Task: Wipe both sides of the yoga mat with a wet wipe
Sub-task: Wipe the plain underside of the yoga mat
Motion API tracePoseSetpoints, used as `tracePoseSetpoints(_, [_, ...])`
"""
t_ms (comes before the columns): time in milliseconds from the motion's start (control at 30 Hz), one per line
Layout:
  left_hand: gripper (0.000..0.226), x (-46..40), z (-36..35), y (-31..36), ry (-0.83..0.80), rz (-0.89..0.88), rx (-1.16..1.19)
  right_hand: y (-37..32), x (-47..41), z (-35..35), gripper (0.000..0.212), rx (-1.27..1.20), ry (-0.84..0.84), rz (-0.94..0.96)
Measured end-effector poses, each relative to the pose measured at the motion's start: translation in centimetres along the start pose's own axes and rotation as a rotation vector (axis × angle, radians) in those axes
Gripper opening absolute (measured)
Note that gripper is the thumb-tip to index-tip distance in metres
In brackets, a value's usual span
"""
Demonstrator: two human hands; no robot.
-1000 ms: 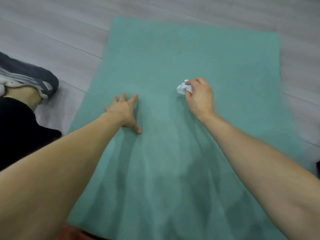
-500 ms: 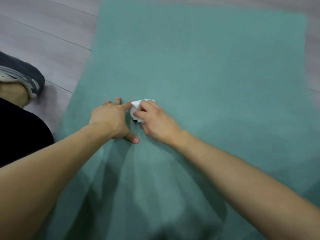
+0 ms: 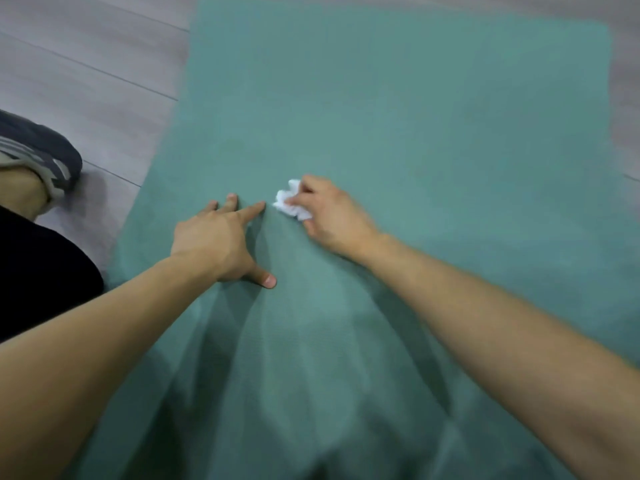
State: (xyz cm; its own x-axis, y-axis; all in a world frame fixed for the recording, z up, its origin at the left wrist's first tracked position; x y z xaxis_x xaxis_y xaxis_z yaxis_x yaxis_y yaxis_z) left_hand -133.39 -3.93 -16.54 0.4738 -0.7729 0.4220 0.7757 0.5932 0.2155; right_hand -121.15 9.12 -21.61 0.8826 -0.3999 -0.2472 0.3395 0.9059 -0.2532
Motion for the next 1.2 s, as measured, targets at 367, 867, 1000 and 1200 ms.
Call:
tracePoseSetpoints(367, [0.158, -0.8, -0.7, -0.3, -0.056, 0.040, -0.005, 1.2, 3.5, 1.2, 0.034, 0.020, 0.028, -0.403])
tracePoseSetpoints(867, [0.162, 0.7, -5.3, 12.6, -0.074, -0.025, -0.016, 11.9, 10.5, 5.8, 0.037, 0.131, 0.061, -0.647])
tracePoseSetpoints(1000, [0.162, 0.1, -5.8, 12.4, -0.079, -0.018, -0.074, 3.8, 12.2, 3.9, 0.033, -0.038, -0.093, -0.156])
tracePoseSetpoints(1200, [0.163, 0.3, -5.4, 13.5, -0.128, 0.035, -0.072, 15.6, 18.2, 11.2, 0.037, 0.160, -0.123, -0.721])
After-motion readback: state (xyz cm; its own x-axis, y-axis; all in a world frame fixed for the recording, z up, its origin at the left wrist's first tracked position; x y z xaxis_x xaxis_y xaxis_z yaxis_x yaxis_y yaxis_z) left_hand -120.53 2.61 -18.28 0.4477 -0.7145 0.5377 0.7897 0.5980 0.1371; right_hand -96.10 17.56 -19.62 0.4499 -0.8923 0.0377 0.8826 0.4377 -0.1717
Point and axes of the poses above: each hand's wrist, its own x-axis away from the middle knuckle, its own z-axis out of the back of the hand, y = z × x, the point moved 3 cm from there along -x, towards the middle knuckle, and after that the axes turned 15 degrees about x, right-handed, at the moved point
